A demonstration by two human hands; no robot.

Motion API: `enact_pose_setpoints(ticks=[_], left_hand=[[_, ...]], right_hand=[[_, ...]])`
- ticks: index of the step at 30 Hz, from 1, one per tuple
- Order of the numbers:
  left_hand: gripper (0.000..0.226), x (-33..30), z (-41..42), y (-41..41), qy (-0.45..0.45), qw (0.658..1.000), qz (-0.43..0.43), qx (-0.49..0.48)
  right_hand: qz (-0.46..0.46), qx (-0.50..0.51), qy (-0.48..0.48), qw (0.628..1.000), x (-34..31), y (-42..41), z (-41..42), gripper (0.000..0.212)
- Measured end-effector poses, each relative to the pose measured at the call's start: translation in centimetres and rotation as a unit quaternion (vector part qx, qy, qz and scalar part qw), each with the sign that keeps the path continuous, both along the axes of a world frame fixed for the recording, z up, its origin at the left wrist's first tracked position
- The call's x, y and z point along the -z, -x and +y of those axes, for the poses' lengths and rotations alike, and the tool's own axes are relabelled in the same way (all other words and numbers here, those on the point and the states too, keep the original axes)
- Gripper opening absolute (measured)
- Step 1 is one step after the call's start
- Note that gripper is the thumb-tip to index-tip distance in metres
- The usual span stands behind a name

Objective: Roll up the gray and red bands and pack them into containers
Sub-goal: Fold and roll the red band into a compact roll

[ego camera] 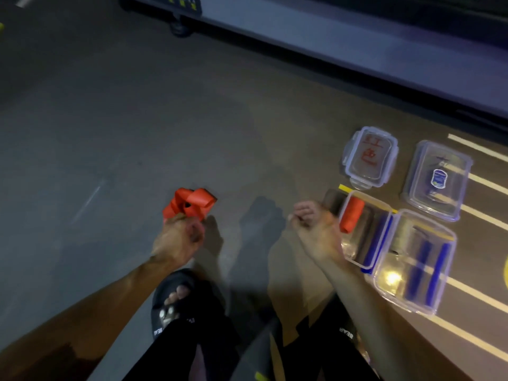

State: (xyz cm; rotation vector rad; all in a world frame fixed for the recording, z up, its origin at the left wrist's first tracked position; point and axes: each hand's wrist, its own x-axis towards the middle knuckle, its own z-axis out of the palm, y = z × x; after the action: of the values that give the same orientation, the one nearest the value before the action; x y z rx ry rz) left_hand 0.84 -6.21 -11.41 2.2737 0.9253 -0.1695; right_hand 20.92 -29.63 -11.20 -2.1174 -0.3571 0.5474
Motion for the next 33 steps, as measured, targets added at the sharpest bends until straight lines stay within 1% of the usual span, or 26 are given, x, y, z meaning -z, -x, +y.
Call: enact_pose_setpoints(ticks=[1,2,3,4,5,7,8,10,11,13,15,16,19,20,23,26,28,30,32,33], left_hand=[[0.017,-0.1,0.4,1.0,-0.031,0.999,0.020,-0.036],[0.015,-0.3,0.8,1.6,-0.053,0.995,0.061,-0.061],[0.025,-0.2,1.3,2.4,-0.083,0.987,0.114,-0.072],[0.033,0.1,1.8,3.1,-0.095,0.982,0.143,-0.079],[0.038,0.6,2.3,3.9,-0.081,0.978,0.176,-0.077],[0.040,1.6,2.7,4.6,-0.041,0.987,0.148,-0.043],[0.035,2.0,2.6,4.7,-0.031,0.992,0.119,-0.033],[0.021,1.5,2.2,3.8,-0.031,0.994,0.095,-0.048],[0.023,1.2,2.0,3.4,-0.016,0.995,0.085,-0.053],[0.021,-0.2,1.7,2.7,-0.044,0.995,0.077,-0.037],[0.015,-2.0,2.1,2.3,-0.006,0.996,0.051,-0.079],[0.015,-3.3,2.6,2.0,0.008,0.997,0.032,-0.069],[0.012,-9.8,3.4,0.4,0.006,0.999,-0.006,-0.039],[0.014,-12.0,3.5,-0.1,0.006,0.999,-0.034,-0.028],[0.016,-19.6,2.9,-1.3,0.018,0.994,-0.109,-0.012],[0.014,-27.3,1.7,-1.9,0.035,0.983,-0.177,0.034],[0.018,-32.6,0.7,-1.9,0.074,0.971,-0.219,0.051],[0.022,-37.7,-0.3,-1.5,0.150,0.954,-0.252,0.059],[0.016,-42.4,-1.6,-0.9,0.206,0.937,-0.268,0.091],[0.014,-44.6,-2.2,-0.6,0.215,0.931,-0.274,0.108]], right_hand=[[0.021,-0.030,0.000,0.999,0.1,0.8,0.8,0.020],[0.041,-0.061,0.004,0.997,0.3,1.5,1.4,0.019],[0.048,-0.090,0.016,0.995,0.4,2.1,1.8,0.016],[0.048,-0.114,0.030,0.992,0.5,2.5,2.0,0.014],[0.049,-0.134,0.044,0.989,0.4,2.8,2.1,0.012],[0.048,-0.159,0.069,0.984,0.2,3.2,2.2,0.011],[0.047,-0.165,0.076,0.982,0.0,3.3,2.2,0.011],[0.050,-0.163,0.079,0.982,-0.1,3.1,2.0,0.010],[0.056,-0.160,0.079,0.982,-0.3,2.9,1.8,0.009],[0.062,-0.154,0.083,0.983,-1.1,2.4,1.4,0.008],[0.059,-0.154,0.076,0.983,-2.6,1.9,1.1,0.008],[0.056,-0.158,0.071,0.983,-3.7,1.7,1.0,0.008],[0.034,-0.195,0.048,0.979,-8.4,1.0,1.4,0.012],[0.024,-0.215,0.037,0.976,-10.5,0.8,1.7,0.013],[-0.029,-0.277,0.002,0.960,-18.3,0.3,3.2,0.011],[-0.075,-0.314,-0.027,0.946,-26.3,0.6,4.6,0.016],[-0.098,-0.317,-0.058,0.942,-31.1,1.2,5.1,0.021],[-0.100,-0.318,-0.092,0.938,-35.5,2.2,5.2,0.031],[-0.073,-0.320,-0.132,0.935,-39.6,3.5,4.9,0.043],[-0.056,-0.327,-0.150,0.931,-41.6,4.3,4.8,0.048]])
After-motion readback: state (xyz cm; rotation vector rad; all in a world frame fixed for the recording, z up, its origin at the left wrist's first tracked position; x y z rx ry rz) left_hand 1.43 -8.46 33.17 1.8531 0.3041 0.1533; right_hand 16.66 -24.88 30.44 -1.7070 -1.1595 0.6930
